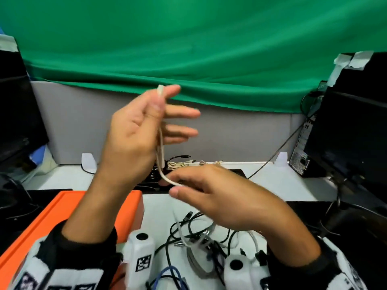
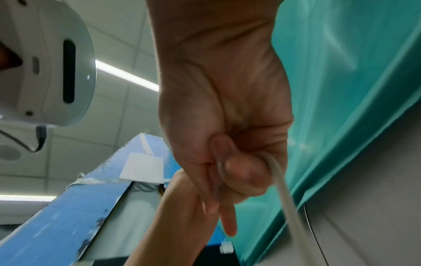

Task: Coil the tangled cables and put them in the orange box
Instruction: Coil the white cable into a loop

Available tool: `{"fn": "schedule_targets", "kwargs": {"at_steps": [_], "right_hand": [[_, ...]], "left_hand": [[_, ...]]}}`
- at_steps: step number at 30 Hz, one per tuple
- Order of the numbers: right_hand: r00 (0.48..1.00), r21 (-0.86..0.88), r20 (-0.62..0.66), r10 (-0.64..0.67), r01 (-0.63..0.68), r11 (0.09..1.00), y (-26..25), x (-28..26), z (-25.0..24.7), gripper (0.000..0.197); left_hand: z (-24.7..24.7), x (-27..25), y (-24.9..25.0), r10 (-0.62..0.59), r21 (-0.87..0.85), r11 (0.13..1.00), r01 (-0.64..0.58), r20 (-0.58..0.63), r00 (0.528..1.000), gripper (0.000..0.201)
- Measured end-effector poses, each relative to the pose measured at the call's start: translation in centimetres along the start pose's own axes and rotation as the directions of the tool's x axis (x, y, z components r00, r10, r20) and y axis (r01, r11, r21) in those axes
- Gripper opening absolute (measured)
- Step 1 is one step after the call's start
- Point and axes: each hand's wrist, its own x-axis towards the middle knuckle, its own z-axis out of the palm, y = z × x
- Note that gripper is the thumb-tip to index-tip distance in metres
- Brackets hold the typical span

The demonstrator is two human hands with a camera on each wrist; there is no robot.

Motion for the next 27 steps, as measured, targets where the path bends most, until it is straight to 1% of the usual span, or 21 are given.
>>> {"fn": "schedule_targets", "kwargs": {"at_steps": [1, 2, 3, 5, 7, 8, 9, 11, 12, 13, 14, 15, 17, 18, 21, 22, 24, 25, 27], "right_hand": [[0.999, 0.023, -0.039, 0.001, 0.000, 1.000, 0.2, -0.3, -0.6, 0.019], [0.997, 0.045, -0.082, 0.003, 0.001, 0.999, 0.3, -0.7, -1.3, 0.017], [0.994, 0.054, -0.108, 0.004, 0.002, 0.999, 0.5, -1.0, -2.0, 0.017], [0.993, 0.040, -0.115, 0.009, -0.005, 0.999, 0.5, -1.8, -3.0, 0.016], [0.992, -0.032, -0.122, 0.019, -0.023, 0.999, 0.5, -2.5, -3.4, 0.017], [0.991, -0.092, -0.131, 0.027, -0.039, 0.995, 0.4, -2.7, -3.3, 0.017], [0.990, -0.152, -0.134, 0.037, -0.057, 0.987, 0.2, -2.8, -3.1, 0.018], [0.991, -0.236, -0.129, 0.047, -0.077, 0.969, -0.1, -2.3, -2.3, 0.018], [0.991, -0.263, -0.127, 0.051, -0.083, 0.961, -0.1, -2.0, -2.0, 0.018], [0.990, -0.281, -0.129, 0.055, -0.090, 0.956, -0.1, -1.8, -1.8, 0.018], [0.989, -0.291, -0.138, 0.058, -0.096, 0.952, 0.0, -1.6, -1.8, 0.019], [0.986, -0.292, -0.155, 0.057, -0.101, 0.951, 0.2, -1.7, -2.0, 0.020], [0.979, -0.273, -0.195, 0.049, -0.102, 0.956, 0.2, -2.3, -2.7, 0.021], [0.978, -0.267, -0.204, 0.051, -0.106, 0.958, 0.2, -2.6, -3.0, 0.022], [0.972, -0.253, -0.227, 0.058, -0.117, 0.960, -0.1, -3.4, -3.9, 0.020], [0.969, -0.225, -0.244, 0.045, -0.102, 0.969, -0.2, -3.5, -4.1, 0.020], [0.960, -0.113, -0.281, -0.012, -0.021, 0.993, -0.6, -3.8, -4.3, 0.021], [0.950, -0.042, -0.309, -0.038, 0.026, 0.999, -0.8, -3.9, -4.4, 0.021], [0.917, 0.053, -0.394, -0.060, 0.088, 0.995, -0.6, -3.9, -4.6, 0.021]], "left_hand": [[0.1, -0.3, -0.1, 0.007, 0.142, 0.990, -0.018, 0.078, 0.997, 0.028], [0.1, -0.5, -0.1, -0.023, 0.240, 0.971, -0.015, 0.154, 0.988, 0.028], [0.2, -0.7, -0.1, -0.073, 0.286, 0.958, 0.011, 0.205, 0.976, 0.029], [0.3, -0.7, 0.1, -0.142, 0.273, 0.959, 0.075, 0.237, 0.961, 0.030], [0.7, -0.7, 0.6, -0.137, 0.175, 0.979, 0.100, 0.209, 0.968, 0.031], [1.0, -0.6, 0.8, -0.115, 0.085, 0.991, 0.102, 0.161, 0.980, 0.031], [1.2, -0.6, 1.0, -0.097, -0.017, 0.995, 0.099, 0.082, 0.992, 0.032], [1.4, -0.3, 1.3, -0.109, -0.195, 0.976, 0.094, -0.071, 0.991, 0.036], [1.4, -0.3, 1.4, -0.133, -0.242, 0.964, 0.107, -0.096, 0.986, 0.037], [1.5, -0.3, 1.5, -0.157, -0.249, 0.960, 0.131, -0.085, 0.984, 0.036], [1.6, -0.4, 1.6, -0.169, -0.208, 0.966, 0.154, -0.053, 0.984, 0.035], [1.6, -0.5, 1.5, -0.168, -0.124, 0.978, 0.165, -0.010, 0.986, 0.033], [1.4, -0.8, 1.5, -0.149, 0.060, 0.988, 0.144, 0.084, 0.985, 0.028], [1.3, -0.8, 1.4, -0.140, 0.116, 0.985, 0.126, 0.116, 0.983, 0.027], [0.9, -0.9, 1.5, -0.140, 0.173, 0.979, 0.111, 0.165, 0.976, 0.029], [0.9, -1.0, 1.5, -0.131, 0.210, 0.974, 0.090, 0.190, 0.973, 0.028], [1.4, -1.4, 1.5, -0.111, 0.295, 0.955, 0.028, 0.269, 0.957, 0.029], [1.6, -1.5, 1.5, -0.126, 0.329, 0.944, 0.016, 0.315, 0.941, 0.031], [2.0, -1.6, 1.5, -0.185, 0.368, 0.929, 0.033, 0.385, 0.904, 0.036]]}}
